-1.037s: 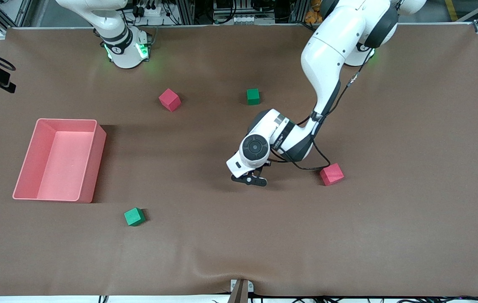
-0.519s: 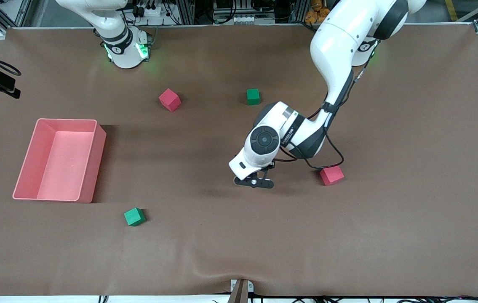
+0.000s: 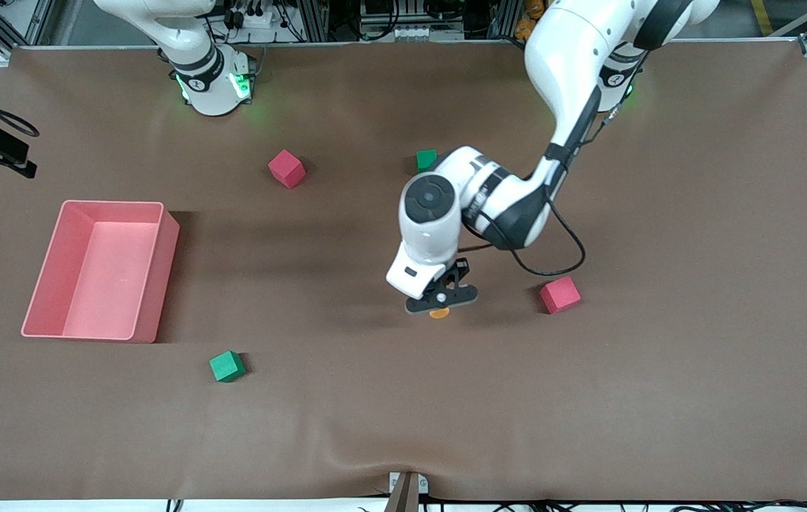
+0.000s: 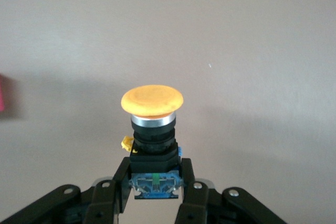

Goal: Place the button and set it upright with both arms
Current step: 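Lift and rotate the button upright with the left gripper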

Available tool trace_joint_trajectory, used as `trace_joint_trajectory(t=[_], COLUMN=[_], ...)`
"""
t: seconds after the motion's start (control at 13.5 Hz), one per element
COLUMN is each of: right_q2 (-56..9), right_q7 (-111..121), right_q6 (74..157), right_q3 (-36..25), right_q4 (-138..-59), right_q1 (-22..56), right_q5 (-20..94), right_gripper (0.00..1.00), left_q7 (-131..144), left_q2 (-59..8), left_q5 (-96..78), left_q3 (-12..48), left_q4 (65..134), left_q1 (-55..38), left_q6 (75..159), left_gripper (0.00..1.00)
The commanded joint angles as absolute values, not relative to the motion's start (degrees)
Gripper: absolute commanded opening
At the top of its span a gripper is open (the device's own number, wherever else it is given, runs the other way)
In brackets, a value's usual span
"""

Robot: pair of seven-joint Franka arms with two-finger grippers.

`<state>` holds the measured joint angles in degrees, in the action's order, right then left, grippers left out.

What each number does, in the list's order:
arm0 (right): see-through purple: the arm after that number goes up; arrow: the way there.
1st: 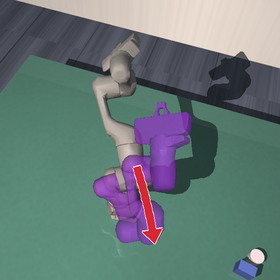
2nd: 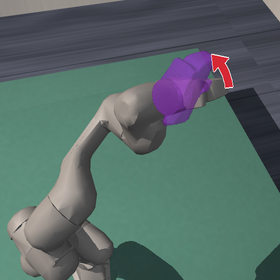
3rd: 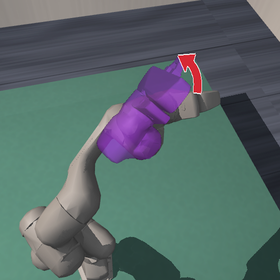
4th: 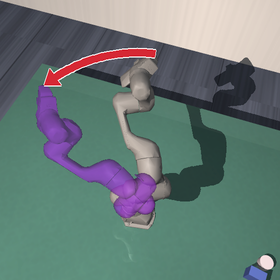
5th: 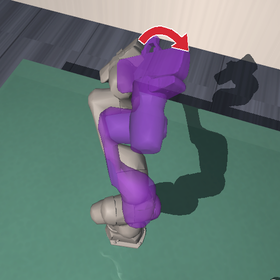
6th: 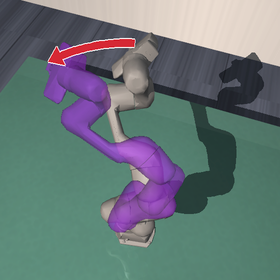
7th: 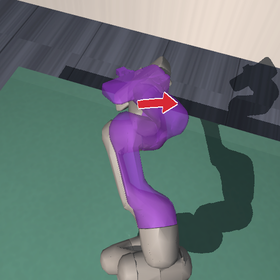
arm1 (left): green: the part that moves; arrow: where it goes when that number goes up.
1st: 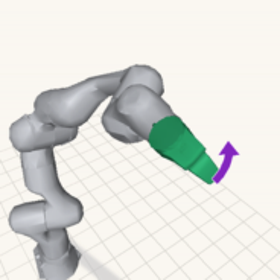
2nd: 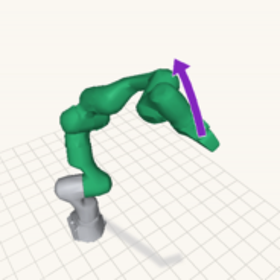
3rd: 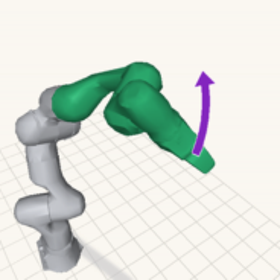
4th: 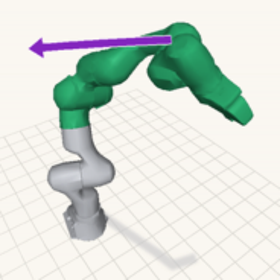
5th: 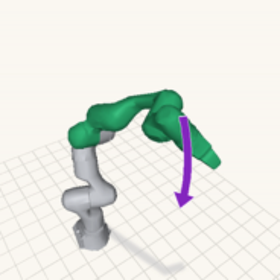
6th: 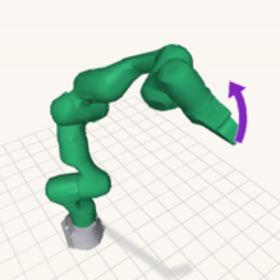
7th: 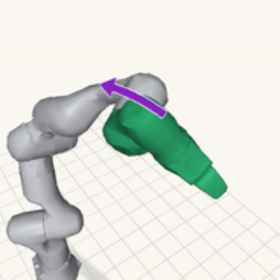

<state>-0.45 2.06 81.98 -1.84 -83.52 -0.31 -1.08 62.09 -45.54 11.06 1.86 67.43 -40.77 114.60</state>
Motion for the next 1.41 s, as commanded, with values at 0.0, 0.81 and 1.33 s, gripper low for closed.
trace_joint_trajectory(t=[0.0,0.81,1.33], right_q2=[-0.4,0.2,2.9], right_q7=[2.6,2.9,2.8], right_q6=[82.4,80.7,81.3], right_q3=[-1.8,-1.9,-2.2], right_q4=[-83.7,-83.6,-89.1], right_q1=[-0.3,0.4,0.4], right_q5=[-1.1,-1.1,-1.3], right_gripper=[1.0,1.0,1.0], left_q7=[77.6,111.6,121.3], left_q2=[-44.6,-45.6,-52.5], left_q5=[21.0,44.2,50.2], left_q3=[0.8,-2.5,-4.0], left_q4=[68.3,68.6,68.9], left_q1=[-45.6,-56.9,-62.3], left_q6=[114.3,98.6,95.5], left_gripper=[0.1,0.13,0.14])
